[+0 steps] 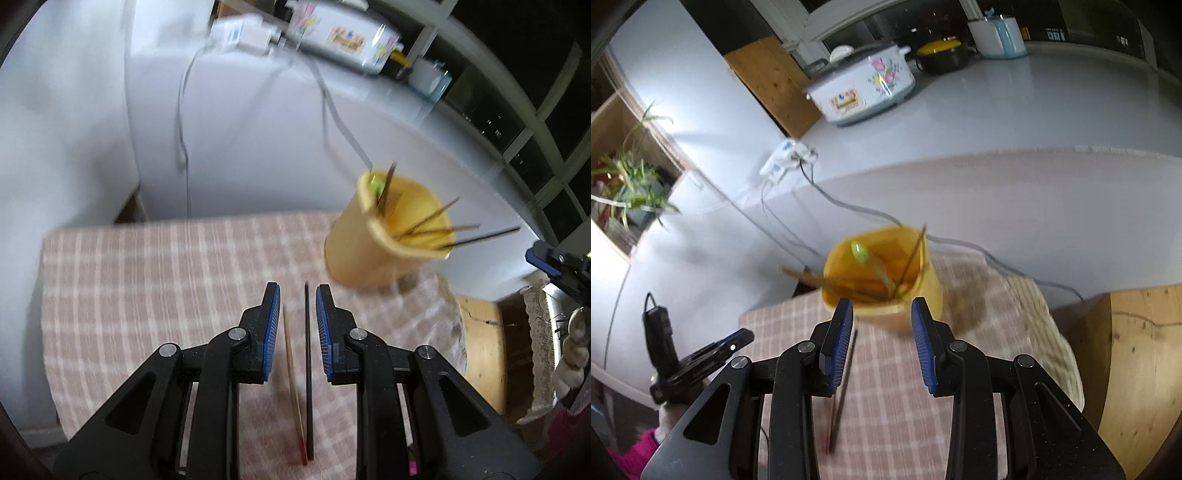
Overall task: Organize utensils
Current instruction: 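Move both tools back down to the remaining wooden and dark chopsticks, then close the left tool on the wooden chopstick while the right closes on the dark chopstick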
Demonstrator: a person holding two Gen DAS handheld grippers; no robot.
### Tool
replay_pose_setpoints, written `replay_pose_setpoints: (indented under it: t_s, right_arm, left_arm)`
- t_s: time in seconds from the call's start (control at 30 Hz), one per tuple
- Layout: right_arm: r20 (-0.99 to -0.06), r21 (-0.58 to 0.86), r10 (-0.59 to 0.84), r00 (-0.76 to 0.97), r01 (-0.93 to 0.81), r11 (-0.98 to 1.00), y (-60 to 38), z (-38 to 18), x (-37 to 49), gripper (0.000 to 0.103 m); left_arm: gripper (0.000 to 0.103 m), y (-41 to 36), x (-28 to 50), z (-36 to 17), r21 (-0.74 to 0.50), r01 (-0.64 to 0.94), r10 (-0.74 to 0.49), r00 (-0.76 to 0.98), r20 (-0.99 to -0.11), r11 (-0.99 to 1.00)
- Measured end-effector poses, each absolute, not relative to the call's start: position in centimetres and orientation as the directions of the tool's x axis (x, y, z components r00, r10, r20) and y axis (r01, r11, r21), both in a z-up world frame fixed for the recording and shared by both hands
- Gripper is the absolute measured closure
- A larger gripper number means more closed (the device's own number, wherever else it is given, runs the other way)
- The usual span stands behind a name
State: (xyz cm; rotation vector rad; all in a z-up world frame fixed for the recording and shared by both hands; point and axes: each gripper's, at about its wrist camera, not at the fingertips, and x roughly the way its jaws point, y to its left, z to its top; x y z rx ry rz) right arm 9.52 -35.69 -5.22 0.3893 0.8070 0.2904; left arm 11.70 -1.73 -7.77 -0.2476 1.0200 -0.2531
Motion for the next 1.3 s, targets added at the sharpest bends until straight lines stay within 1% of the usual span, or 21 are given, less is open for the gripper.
replay_pose_setpoints:
  t_s: [0.23,0.4,0.57,0.83,1.13,1.2,1.27,1.3]
  right_arm:
    - [-0.731,0.426,0.396,0.556,-0.082,0.901,-33.6,-10.8,8.5,0.072]
    - [-0.786,0.424,0.42,0.453,-0.1,0.9,-31.2,-14.7,8.7,0.072]
    - [-0.801,0.455,0.454,0.39,-0.097,0.885,-29.7,-17.3,9.0,0.071]
    - [-0.815,0.447,0.458,0.355,-0.119,0.887,-27.1,-18.7,9.8,0.072]
    - [-0.823,0.482,0.481,0.302,-0.077,0.873,-25.5,-20.8,11.0,0.072]
    - [-0.827,0.483,0.48,0.293,-0.068,0.873,-25.3,-21.2,11.2,0.072]
    - [-0.832,0.482,0.478,0.282,-0.061,0.874,-25.1,-21.6,11.4,0.072]
    - [-0.834,0.481,0.477,0.277,-0.059,0.875,-24.8,-21.9,11.5,0.072]
  left_arm:
    - [0.084,-3.2,10.8,-13.9,-0.341,0.058,-0.34,0.344,-0.875,0.938]
    - [0.084,-4.2,10.8,-17.2,-0.365,0.04,-0.362,0.26,-0.895,0.93]
    - [0.084,-5.2,11.6,-18.8,-0.348,0.034,-0.346,0.228,-0.91,0.937]
    - [0.085,-7.0,12.8,-20.4,-0.291,0.048,-0.295,0.209,-0.932,0.956]
    - [0.085,-9.2,13.5,-22.5,-0.25,0.044,-0.254,0.195,-0.947,0.967]
    - [0.089,-9.6,13.5,-22.8,-0.238,0.05,-0.243,0.202,-0.949,0.97]
    - [0.095,-9.8,13.5,-23.2,-0.222,0.065,-0.231,0.21,-0.95,0.973]
    - [0.096,-9.8,13.8,-23.6,-0.218,0.07,-0.228,0.213,-0.95,0.973]
